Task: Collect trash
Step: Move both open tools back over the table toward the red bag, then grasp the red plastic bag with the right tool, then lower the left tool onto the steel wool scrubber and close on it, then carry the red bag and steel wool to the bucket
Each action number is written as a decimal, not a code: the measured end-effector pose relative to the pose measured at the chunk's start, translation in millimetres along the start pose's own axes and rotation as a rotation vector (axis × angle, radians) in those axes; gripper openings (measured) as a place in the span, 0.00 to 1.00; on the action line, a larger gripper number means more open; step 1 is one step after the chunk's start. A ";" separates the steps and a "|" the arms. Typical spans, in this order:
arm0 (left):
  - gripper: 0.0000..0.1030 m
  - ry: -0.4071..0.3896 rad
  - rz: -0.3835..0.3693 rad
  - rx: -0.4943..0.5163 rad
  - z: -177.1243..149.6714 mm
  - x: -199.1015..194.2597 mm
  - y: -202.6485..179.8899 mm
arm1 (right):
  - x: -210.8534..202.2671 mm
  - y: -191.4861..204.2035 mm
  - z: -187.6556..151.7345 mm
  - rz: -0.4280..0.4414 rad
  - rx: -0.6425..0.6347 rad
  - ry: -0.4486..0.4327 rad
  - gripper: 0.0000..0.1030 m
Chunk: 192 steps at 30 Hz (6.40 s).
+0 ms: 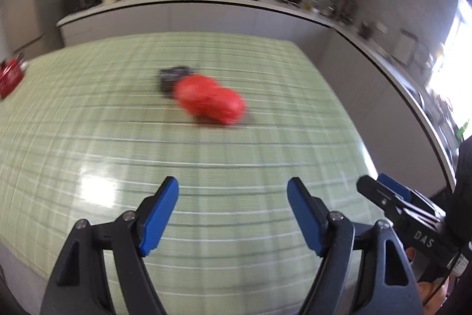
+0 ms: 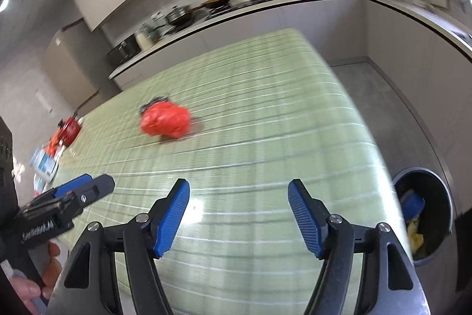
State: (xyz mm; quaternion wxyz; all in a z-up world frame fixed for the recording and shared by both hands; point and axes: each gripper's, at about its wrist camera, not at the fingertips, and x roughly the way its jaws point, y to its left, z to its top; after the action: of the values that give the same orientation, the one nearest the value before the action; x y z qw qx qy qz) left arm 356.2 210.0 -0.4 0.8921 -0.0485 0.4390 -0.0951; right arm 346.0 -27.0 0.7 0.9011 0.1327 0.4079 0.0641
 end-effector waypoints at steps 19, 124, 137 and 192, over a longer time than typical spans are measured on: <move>0.75 0.005 0.208 -0.177 47.0 37.1 90.1 | 128.4 78.4 66.6 0.186 -0.245 0.085 0.72; 0.41 0.094 -0.007 0.100 100.0 143.1 97.1 | 199.8 34.3 96.1 -0.074 0.026 0.080 0.47; 0.41 0.064 -0.014 0.086 73.7 92.3 104.2 | 179.1 51.1 90.1 -0.006 0.002 0.060 0.45; 0.41 -0.041 -0.038 0.073 -47.5 10.5 -126.3 | -71.7 -147.8 -52.3 0.063 0.004 0.019 0.45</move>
State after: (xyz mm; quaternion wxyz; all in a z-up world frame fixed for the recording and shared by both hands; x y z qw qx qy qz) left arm 308.8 84.2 -16.0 0.9001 -0.0260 0.4161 -0.1268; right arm 260.5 -174.7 -23.9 0.8943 0.1465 0.4124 0.0929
